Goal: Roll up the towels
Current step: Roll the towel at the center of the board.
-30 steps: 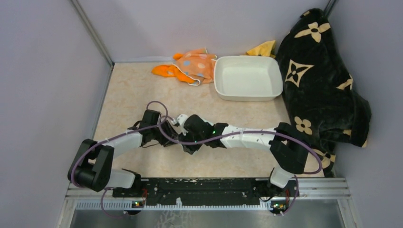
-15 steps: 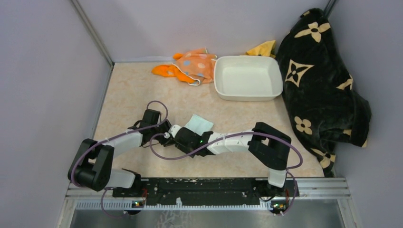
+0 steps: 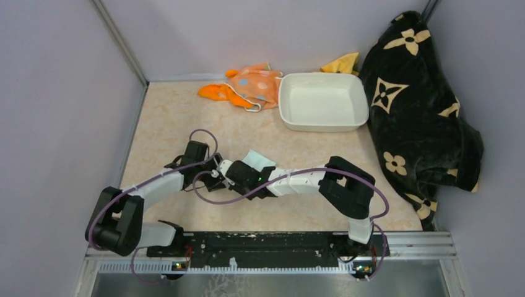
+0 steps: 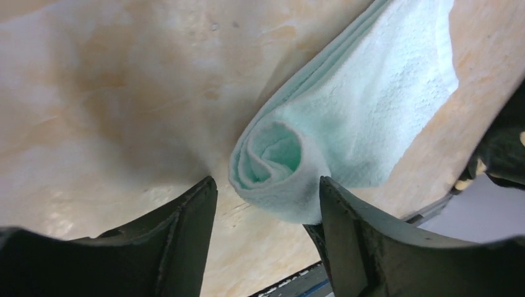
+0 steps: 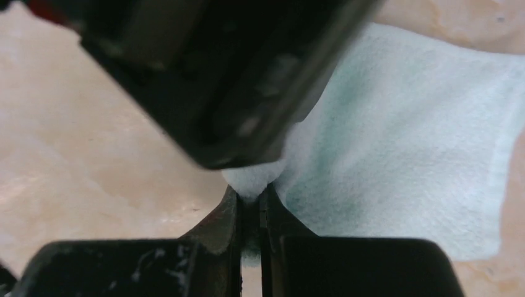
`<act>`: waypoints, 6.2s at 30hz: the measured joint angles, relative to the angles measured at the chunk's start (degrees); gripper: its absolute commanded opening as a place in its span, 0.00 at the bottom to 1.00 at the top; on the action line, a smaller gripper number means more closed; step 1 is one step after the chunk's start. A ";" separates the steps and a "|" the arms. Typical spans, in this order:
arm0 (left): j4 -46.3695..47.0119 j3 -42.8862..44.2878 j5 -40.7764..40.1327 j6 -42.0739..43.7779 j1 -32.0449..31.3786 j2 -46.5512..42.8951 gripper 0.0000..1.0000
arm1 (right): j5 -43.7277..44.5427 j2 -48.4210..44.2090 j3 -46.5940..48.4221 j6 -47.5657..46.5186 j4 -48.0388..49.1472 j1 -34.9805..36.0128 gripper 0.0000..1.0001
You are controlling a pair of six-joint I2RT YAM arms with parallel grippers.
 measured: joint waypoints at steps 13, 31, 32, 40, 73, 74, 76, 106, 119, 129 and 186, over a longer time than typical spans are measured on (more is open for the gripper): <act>-14.95 -0.52 -7.74 0.61 0.39 -18.97 0.77 | -54.53 5.03 0.70 18.93 6.25 -18.78 0.00; -1.49 -3.23 -0.87 -2.73 0.50 -3.91 0.58 | -71.41 11.69 -5.40 39.28 22.34 -26.40 0.27; -0.50 -2.93 -0.26 -2.75 0.50 -2.82 0.57 | -70.36 10.78 -5.68 38.64 21.64 -26.36 0.30; 2.21 -1.77 1.68 -2.73 0.50 0.50 0.58 | -47.60 -4.96 -6.47 26.32 7.39 -22.36 0.43; 1.57 1.60 2.71 -0.55 0.26 3.06 0.72 | 3.19 -0.66 -2.16 1.46 3.98 -0.92 0.00; 0.72 1.57 1.86 -0.13 0.28 2.19 0.73 | 0.39 -1.05 -2.19 2.03 4.04 -1.95 0.00; -1.09 1.51 0.39 0.35 0.37 0.42 0.74 | -7.32 -1.95 -2.60 3.93 4.85 -4.83 0.00; 1.03 -0.39 3.98 -1.44 0.22 1.36 0.61 | -67.43 7.23 -17.73 47.98 41.20 -27.54 0.32; 1.57 2.82 2.91 -0.26 -2.80 5.25 0.61 | -30.27 -14.88 -11.61 26.58 6.32 -16.15 0.47; 0.50 4.35 1.81 0.39 -3.87 6.36 0.61 | -3.98 -16.50 -4.79 16.46 -3.21 -1.97 0.47; -1.29 -3.89 3.85 -2.84 -1.90 -3.87 0.65 | -66.84 5.05 -18.56 45.53 37.88 -26.99 0.30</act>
